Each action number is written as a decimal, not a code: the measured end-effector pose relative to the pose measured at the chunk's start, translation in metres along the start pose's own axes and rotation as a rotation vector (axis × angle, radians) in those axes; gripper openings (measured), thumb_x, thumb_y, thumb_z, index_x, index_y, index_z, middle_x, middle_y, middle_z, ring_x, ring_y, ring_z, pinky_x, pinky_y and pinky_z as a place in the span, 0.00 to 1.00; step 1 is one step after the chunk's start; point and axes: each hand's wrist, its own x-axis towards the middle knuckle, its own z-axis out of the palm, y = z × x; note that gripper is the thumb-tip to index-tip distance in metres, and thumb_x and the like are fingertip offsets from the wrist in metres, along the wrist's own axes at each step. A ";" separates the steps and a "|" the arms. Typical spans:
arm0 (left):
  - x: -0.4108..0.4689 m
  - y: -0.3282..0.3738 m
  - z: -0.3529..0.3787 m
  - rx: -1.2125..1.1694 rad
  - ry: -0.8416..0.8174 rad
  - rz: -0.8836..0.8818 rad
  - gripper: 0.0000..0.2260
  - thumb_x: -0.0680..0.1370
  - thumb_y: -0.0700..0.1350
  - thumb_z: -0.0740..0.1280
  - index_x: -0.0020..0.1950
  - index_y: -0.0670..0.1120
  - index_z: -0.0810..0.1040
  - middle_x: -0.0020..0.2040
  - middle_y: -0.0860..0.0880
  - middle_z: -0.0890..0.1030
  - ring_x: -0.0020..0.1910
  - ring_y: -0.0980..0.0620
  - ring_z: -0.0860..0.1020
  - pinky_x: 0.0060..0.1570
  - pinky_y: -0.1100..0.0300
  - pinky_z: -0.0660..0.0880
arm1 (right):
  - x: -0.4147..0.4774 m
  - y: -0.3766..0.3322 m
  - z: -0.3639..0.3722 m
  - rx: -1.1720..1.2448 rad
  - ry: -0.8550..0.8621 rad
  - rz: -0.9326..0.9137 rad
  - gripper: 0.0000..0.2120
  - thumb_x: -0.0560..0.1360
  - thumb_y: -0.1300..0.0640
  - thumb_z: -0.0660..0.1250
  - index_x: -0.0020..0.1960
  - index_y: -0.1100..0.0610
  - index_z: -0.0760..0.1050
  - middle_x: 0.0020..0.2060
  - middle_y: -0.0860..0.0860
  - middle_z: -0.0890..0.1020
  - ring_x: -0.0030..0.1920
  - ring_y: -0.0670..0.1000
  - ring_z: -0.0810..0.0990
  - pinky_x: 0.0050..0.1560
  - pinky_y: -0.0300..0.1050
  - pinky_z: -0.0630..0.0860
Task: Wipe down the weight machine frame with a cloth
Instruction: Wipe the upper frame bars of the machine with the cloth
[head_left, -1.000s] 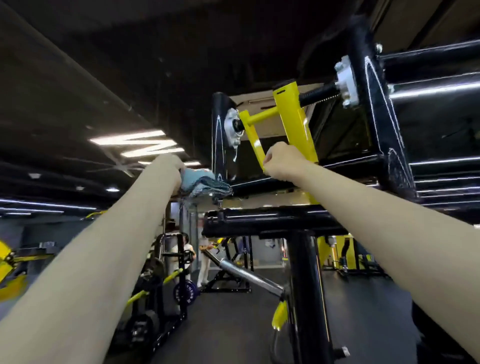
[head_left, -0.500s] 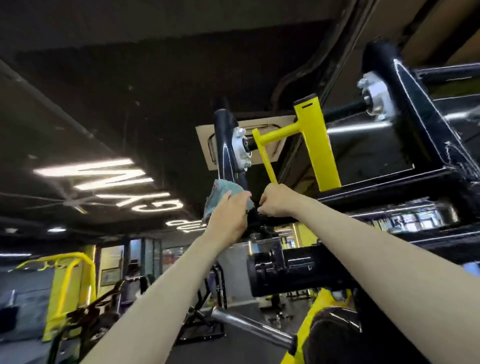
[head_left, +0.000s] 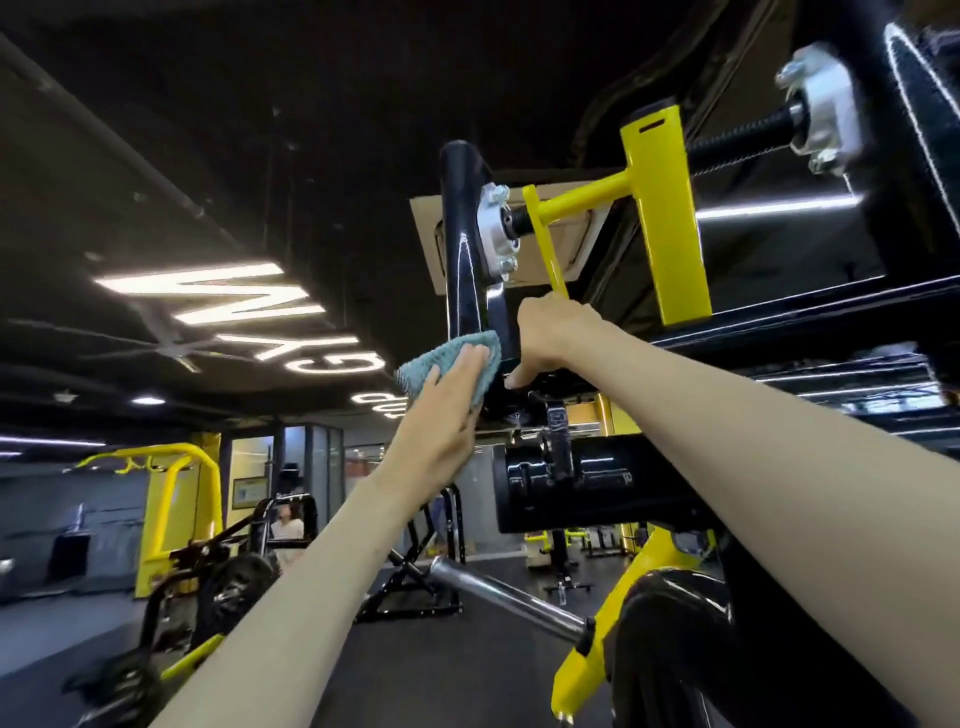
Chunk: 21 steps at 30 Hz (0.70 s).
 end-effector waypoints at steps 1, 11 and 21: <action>0.004 0.001 -0.001 -0.026 0.013 -0.037 0.23 0.82 0.51 0.54 0.77 0.48 0.58 0.76 0.48 0.61 0.76 0.51 0.58 0.76 0.50 0.49 | 0.000 0.001 0.000 0.012 0.016 0.002 0.31 0.68 0.45 0.77 0.62 0.60 0.69 0.60 0.56 0.75 0.62 0.60 0.74 0.63 0.56 0.68; -0.014 0.002 0.000 -0.204 0.114 -0.031 0.30 0.78 0.28 0.55 0.75 0.53 0.60 0.72 0.62 0.53 0.74 0.60 0.46 0.74 0.60 0.41 | -0.004 0.002 -0.001 0.065 0.018 0.046 0.29 0.67 0.43 0.76 0.57 0.58 0.69 0.61 0.56 0.75 0.64 0.60 0.73 0.68 0.56 0.63; 0.011 0.007 -0.002 -0.303 0.156 -0.037 0.25 0.77 0.28 0.57 0.73 0.44 0.68 0.76 0.43 0.59 0.76 0.51 0.55 0.73 0.65 0.44 | -0.004 0.002 -0.002 0.099 0.027 0.051 0.30 0.66 0.42 0.77 0.57 0.60 0.71 0.60 0.58 0.76 0.63 0.60 0.73 0.67 0.57 0.65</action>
